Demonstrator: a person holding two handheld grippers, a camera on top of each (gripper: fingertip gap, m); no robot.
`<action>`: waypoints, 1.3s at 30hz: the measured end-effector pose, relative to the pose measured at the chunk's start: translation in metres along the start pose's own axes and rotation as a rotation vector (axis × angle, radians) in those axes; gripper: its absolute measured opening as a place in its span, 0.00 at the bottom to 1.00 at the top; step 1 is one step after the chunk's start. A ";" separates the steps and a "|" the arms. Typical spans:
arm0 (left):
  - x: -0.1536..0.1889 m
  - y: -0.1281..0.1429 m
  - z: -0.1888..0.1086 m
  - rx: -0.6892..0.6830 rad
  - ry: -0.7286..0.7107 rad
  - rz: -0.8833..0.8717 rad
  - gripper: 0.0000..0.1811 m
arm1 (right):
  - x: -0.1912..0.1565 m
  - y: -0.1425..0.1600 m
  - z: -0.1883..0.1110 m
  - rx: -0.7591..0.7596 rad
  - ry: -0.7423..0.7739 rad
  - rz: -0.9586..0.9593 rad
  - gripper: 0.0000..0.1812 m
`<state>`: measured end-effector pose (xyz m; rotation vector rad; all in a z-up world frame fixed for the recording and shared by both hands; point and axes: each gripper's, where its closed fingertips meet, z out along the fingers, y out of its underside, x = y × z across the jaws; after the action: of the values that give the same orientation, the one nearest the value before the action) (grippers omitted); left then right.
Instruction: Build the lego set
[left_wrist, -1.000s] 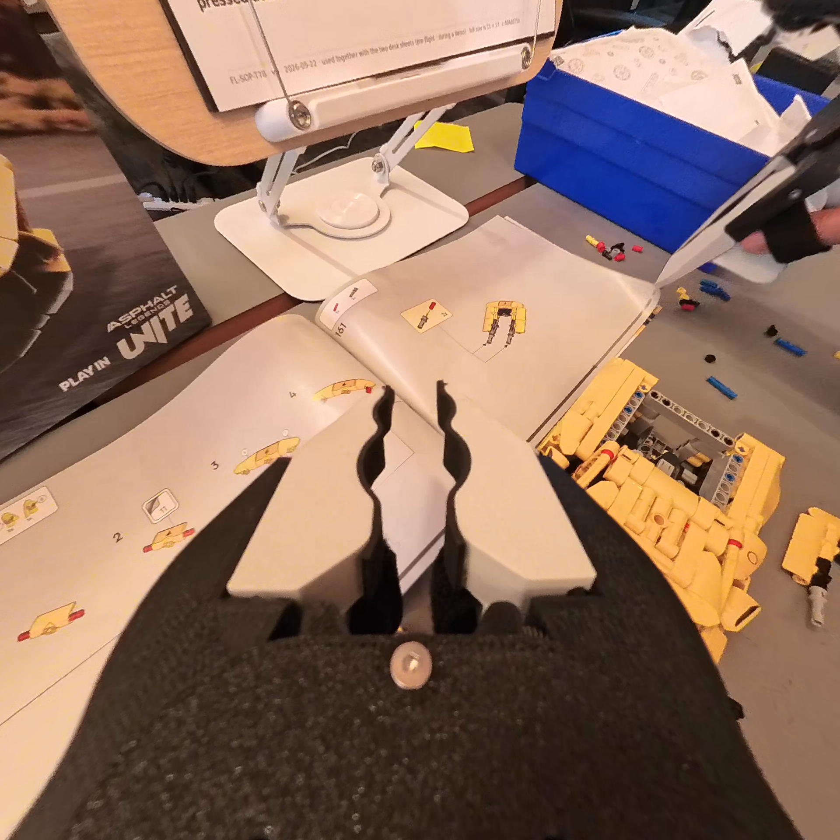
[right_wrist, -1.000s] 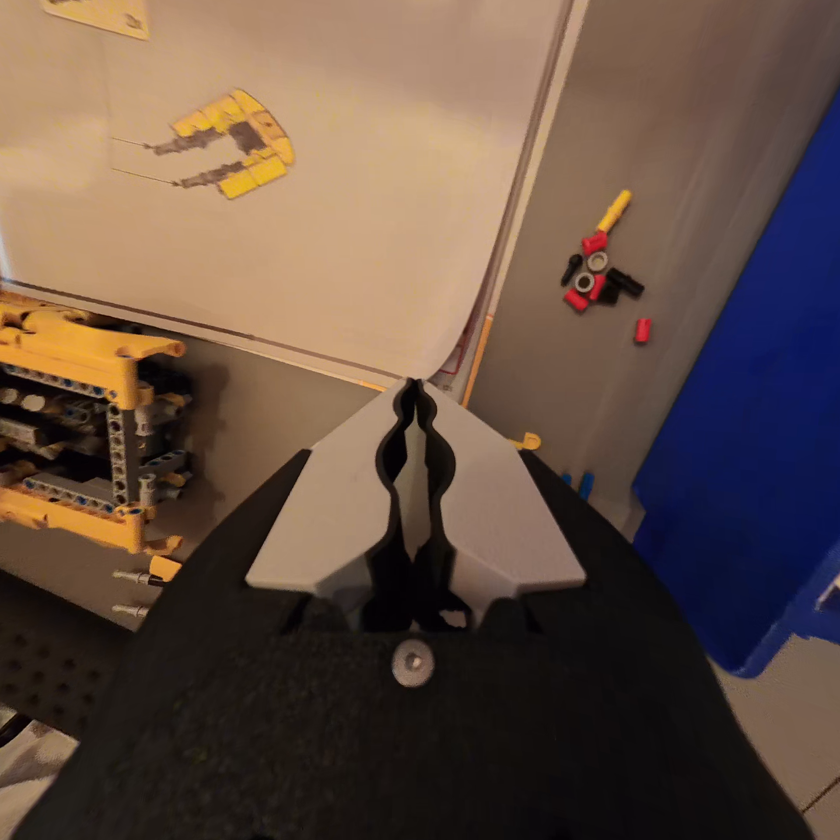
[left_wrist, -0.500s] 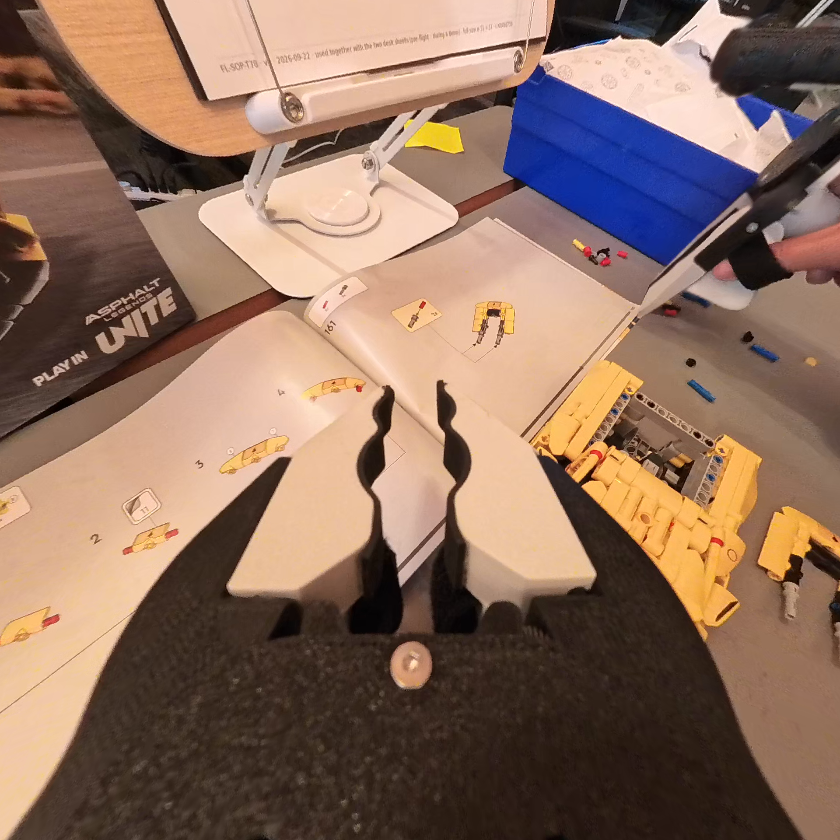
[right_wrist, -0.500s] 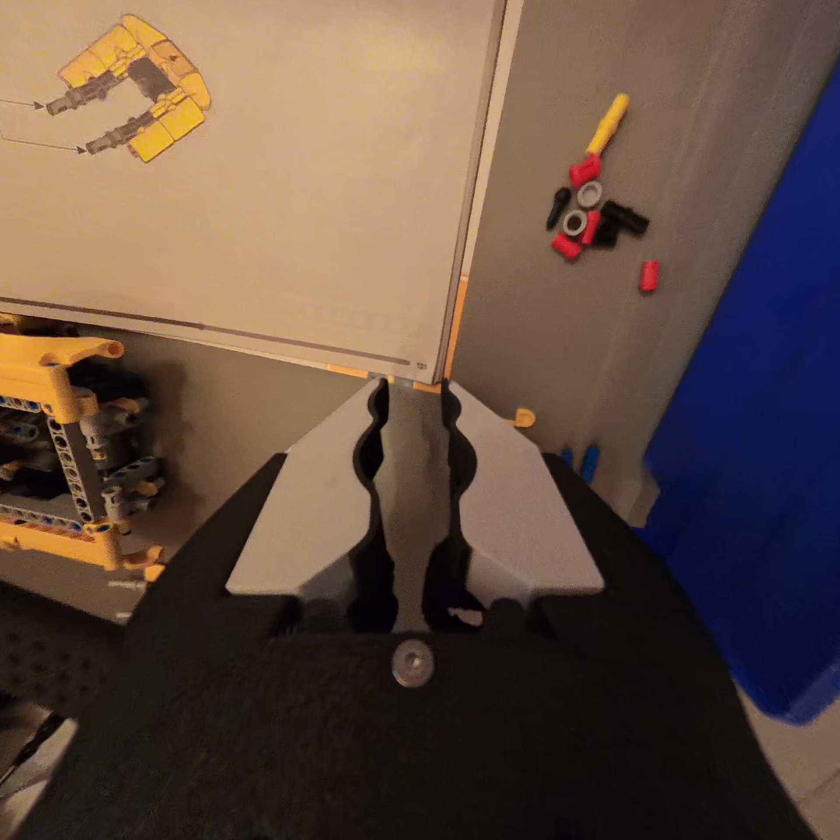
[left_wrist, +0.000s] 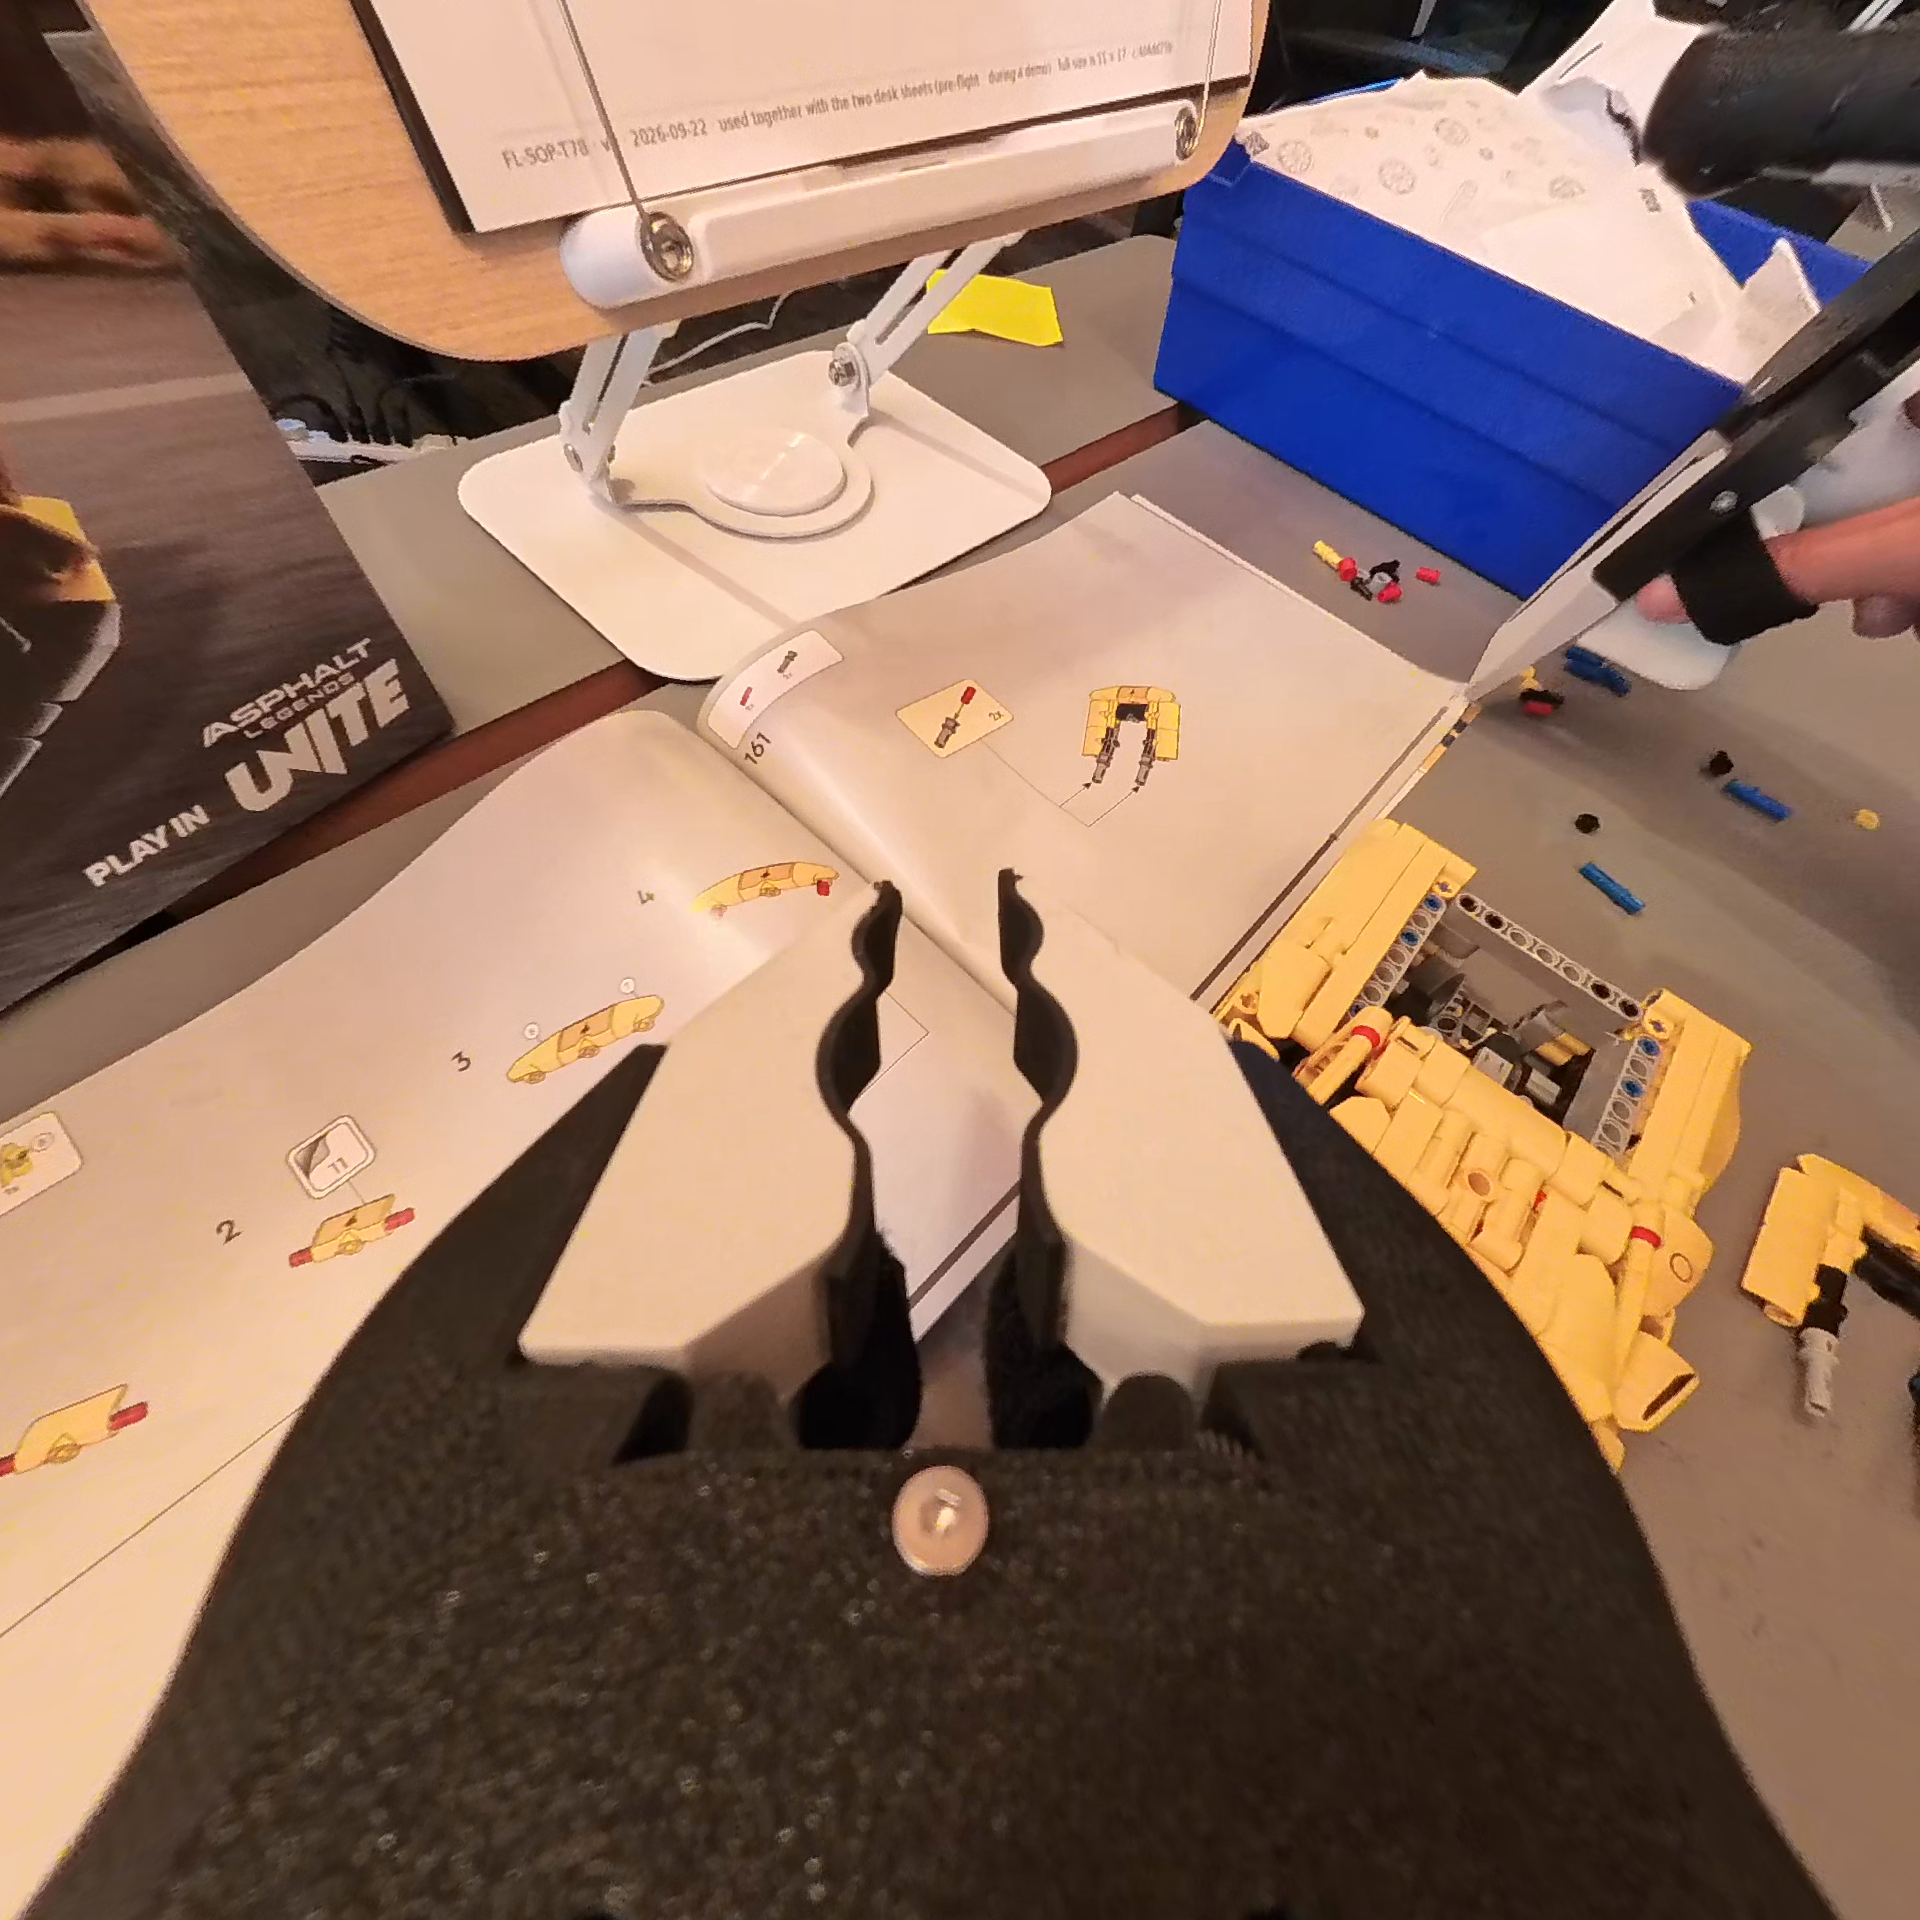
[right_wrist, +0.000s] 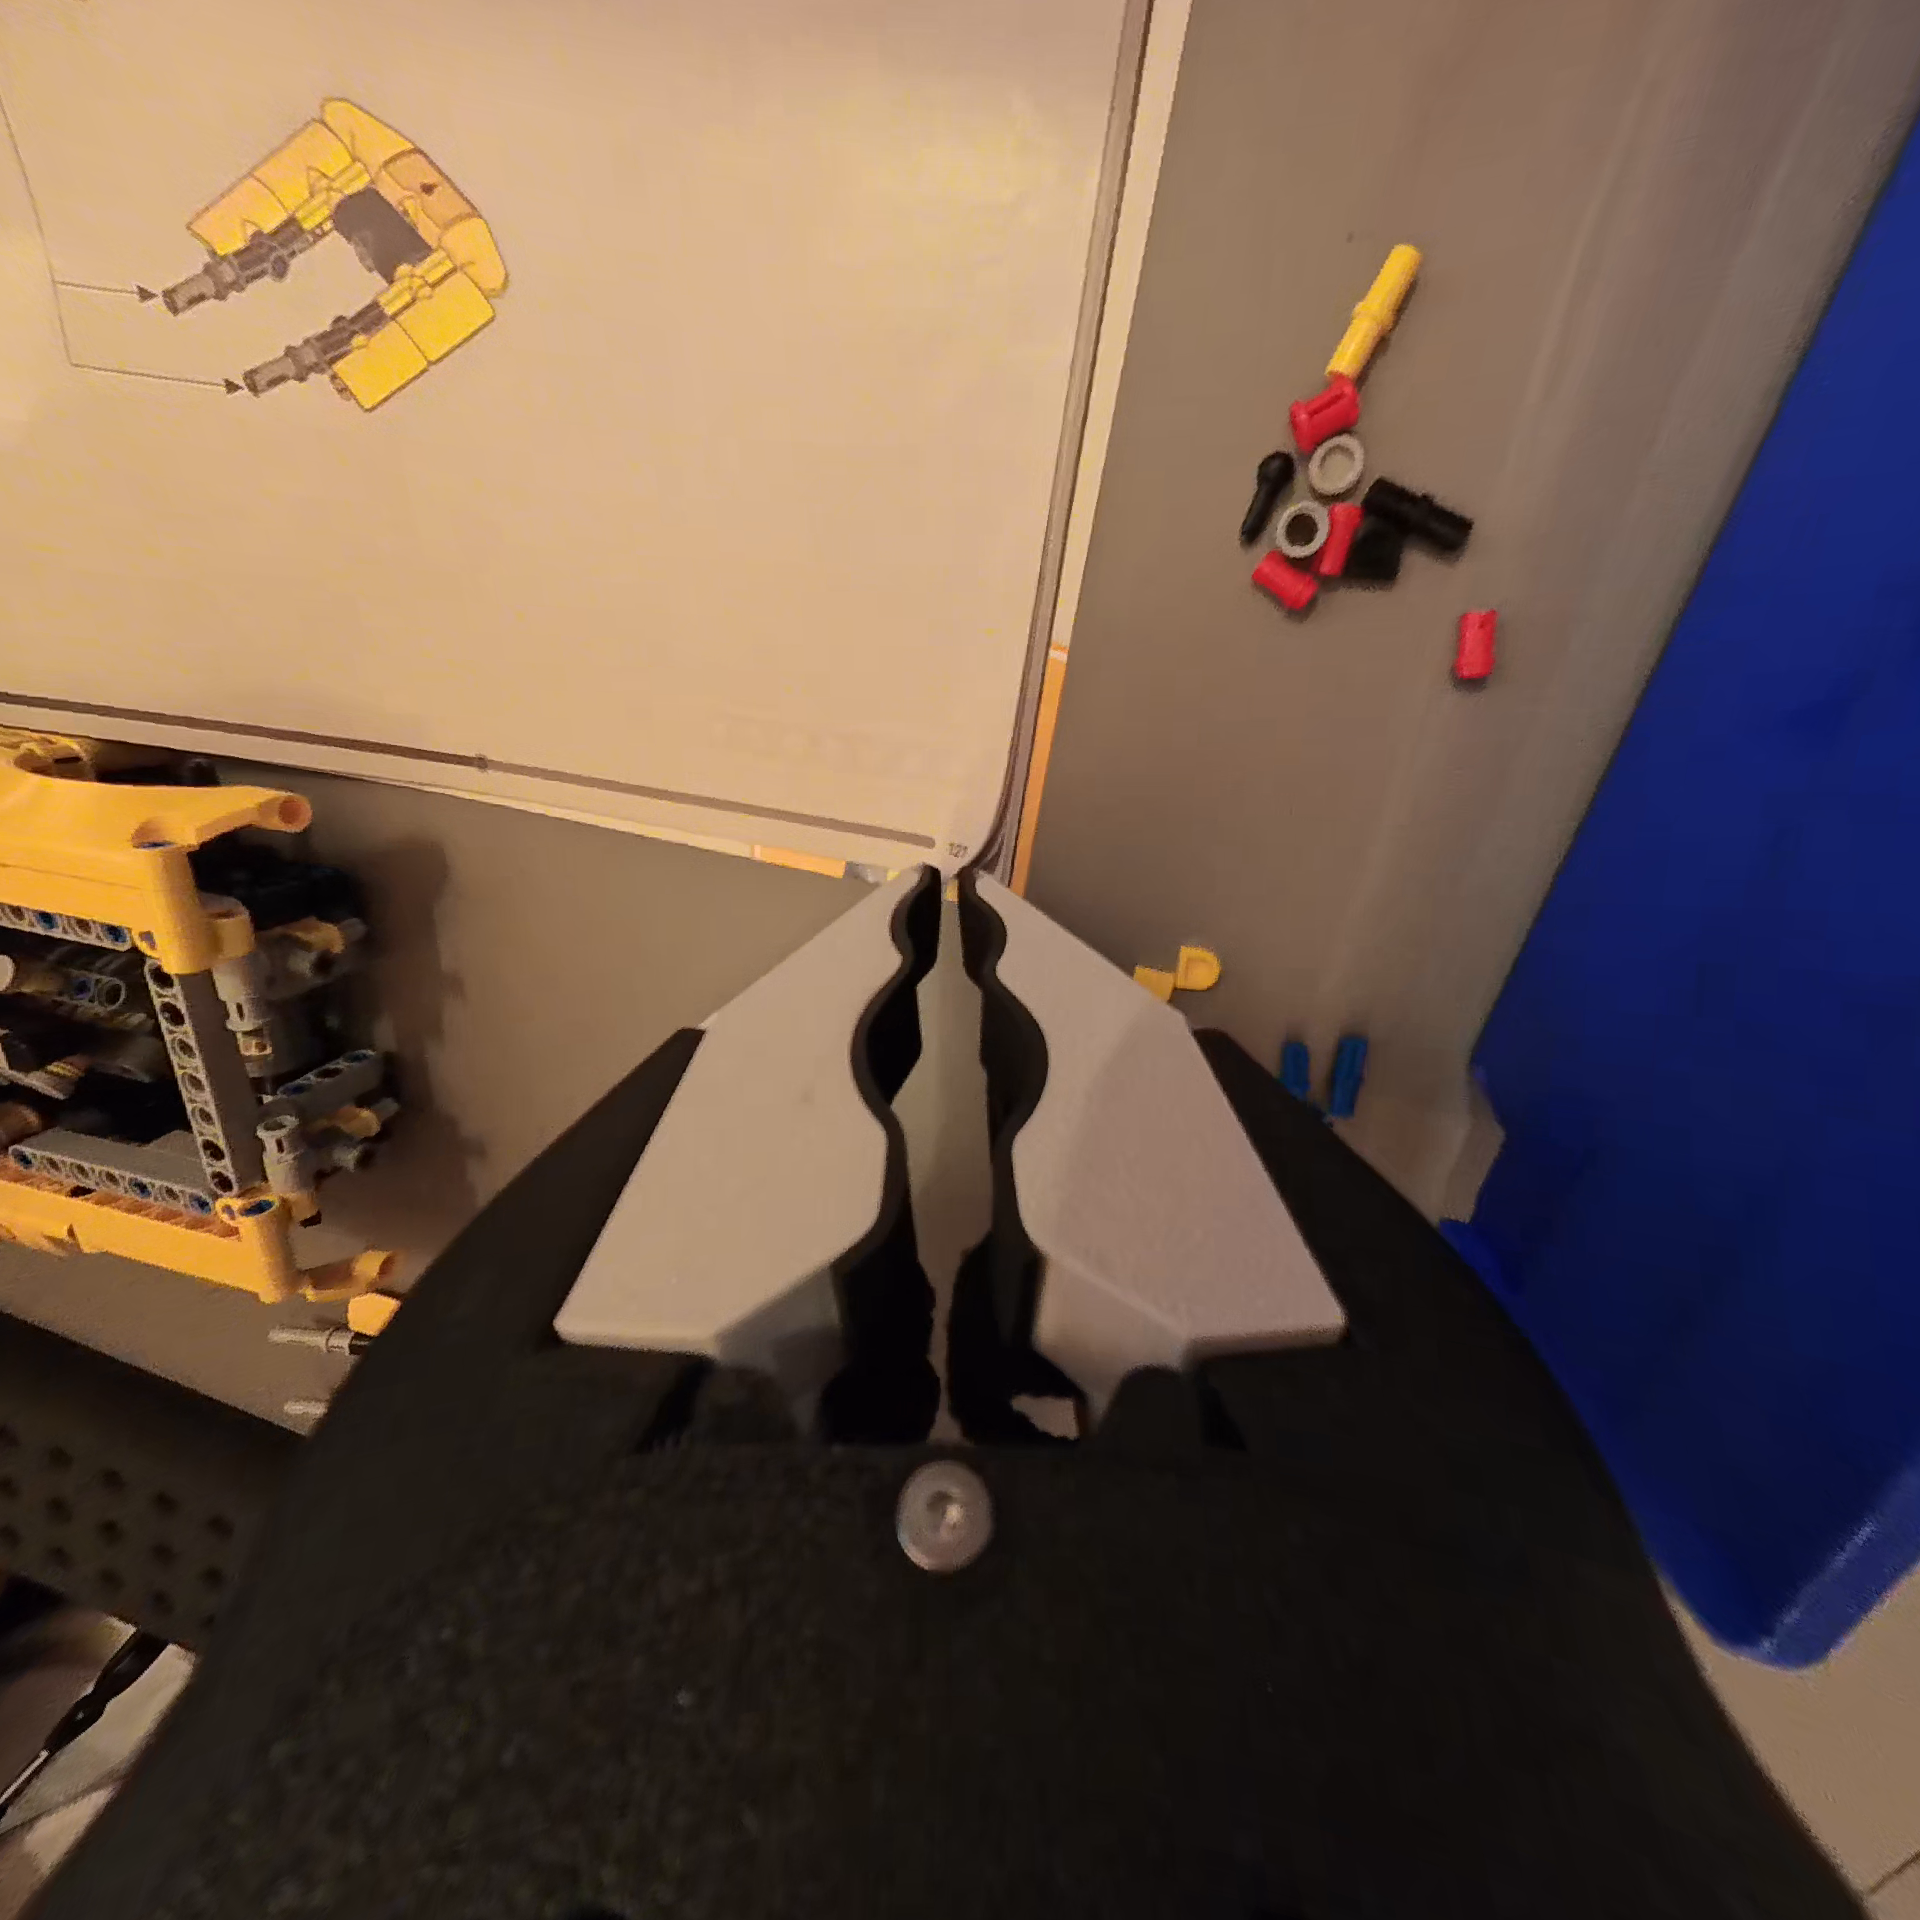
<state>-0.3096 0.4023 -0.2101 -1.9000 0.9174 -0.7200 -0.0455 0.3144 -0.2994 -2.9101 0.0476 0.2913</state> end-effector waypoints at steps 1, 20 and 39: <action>0.000 0.000 0.000 -0.001 0.000 0.001 0.10 | 0.001 -0.001 0.000 0.005 -0.001 0.002 0.01; 0.011 -0.003 0.000 0.021 0.087 -0.079 0.10 | -0.022 -0.018 -0.016 0.088 -0.030 -0.115 0.00; 0.045 -0.008 0.003 0.046 0.508 -0.563 0.18 | -0.258 -0.029 -0.013 0.428 0.035 -1.037 0.00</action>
<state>-0.2797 0.3695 -0.1985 -1.9830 0.6399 -1.5975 -0.2941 0.3422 -0.2296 -2.1469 -1.1726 0.0285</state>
